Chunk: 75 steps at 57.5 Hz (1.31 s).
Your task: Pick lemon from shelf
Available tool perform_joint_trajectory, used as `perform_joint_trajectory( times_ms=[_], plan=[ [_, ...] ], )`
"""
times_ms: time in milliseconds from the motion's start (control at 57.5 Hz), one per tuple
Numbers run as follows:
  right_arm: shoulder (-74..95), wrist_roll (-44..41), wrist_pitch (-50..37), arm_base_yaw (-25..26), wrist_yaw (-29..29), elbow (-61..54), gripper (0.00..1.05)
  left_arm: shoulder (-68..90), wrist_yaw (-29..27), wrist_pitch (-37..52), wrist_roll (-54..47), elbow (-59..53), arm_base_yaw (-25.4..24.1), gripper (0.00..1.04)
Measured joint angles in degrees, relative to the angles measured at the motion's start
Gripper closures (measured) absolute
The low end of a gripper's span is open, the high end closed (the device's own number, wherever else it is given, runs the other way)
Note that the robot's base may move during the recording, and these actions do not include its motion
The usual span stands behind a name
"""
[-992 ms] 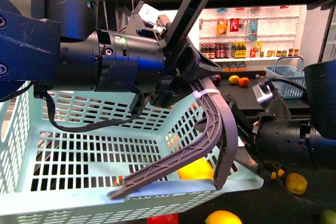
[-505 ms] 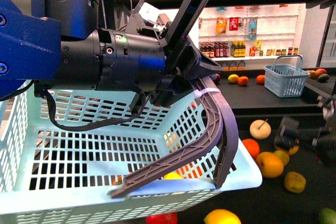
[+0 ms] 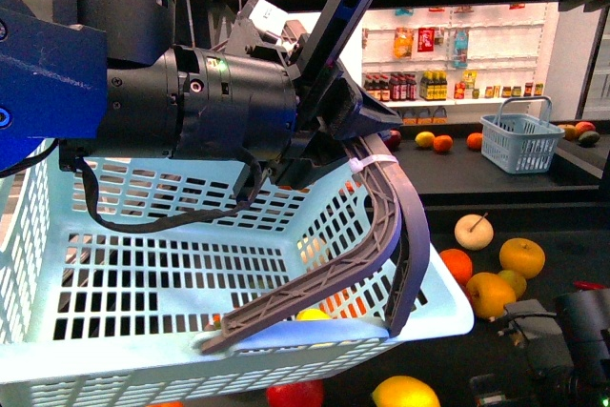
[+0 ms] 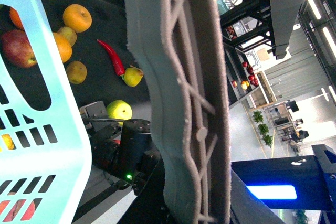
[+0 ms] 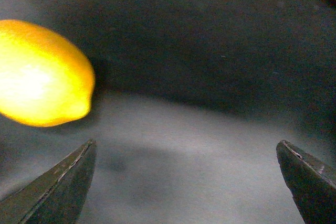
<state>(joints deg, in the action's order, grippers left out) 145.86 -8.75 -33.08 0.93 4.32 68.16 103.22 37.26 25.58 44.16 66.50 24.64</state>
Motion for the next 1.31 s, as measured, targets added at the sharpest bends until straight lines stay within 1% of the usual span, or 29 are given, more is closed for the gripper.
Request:
perform_joint_trajectory(
  times_ms=[122, 191, 383, 975, 1201, 1288, 1305],
  plan=[
    [1.11, -2.05, -3.80, -1.25, 5.62, 0.00, 0.02, 0.00, 0.15, 0.00, 0.04, 0.00, 0.02, 0.95],
    [1.25, -3.08, -5.46, -1.77, 7.89, 0.15, 0.02, 0.00, 0.15, 0.00, 0.04, 0.00, 0.02, 0.95],
    [2.89, -4.96, -6.45, -3.39, 11.91, 2.97, 0.02, 0.00, -0.17, 0.00, 0.02, 0.00, 0.00, 0.95],
    [12.96, -6.75, -1.97, -6.58, 12.00, 15.76, 0.02, 0.00, 0.00, 0.00, 0.02, 0.00, 0.00, 0.95],
    [14.84, -7.17, 0.04, -7.21, 11.78, 17.57, 0.03, 0.00, 0.02, 0.00, 0.02, 0.00, 0.00, 0.95],
    [15.04, -7.19, 0.17, -7.34, 11.72, 17.79, 0.12, 0.00, 0.04, 0.00, 0.02, 0.00, 0.00, 0.95],
    [15.04, -7.21, 0.20, -7.37, 11.74, 17.81, 0.16, 0.00, 0.04, 0.00, 0.02, 0.00, 0.00, 0.95]
  ],
)
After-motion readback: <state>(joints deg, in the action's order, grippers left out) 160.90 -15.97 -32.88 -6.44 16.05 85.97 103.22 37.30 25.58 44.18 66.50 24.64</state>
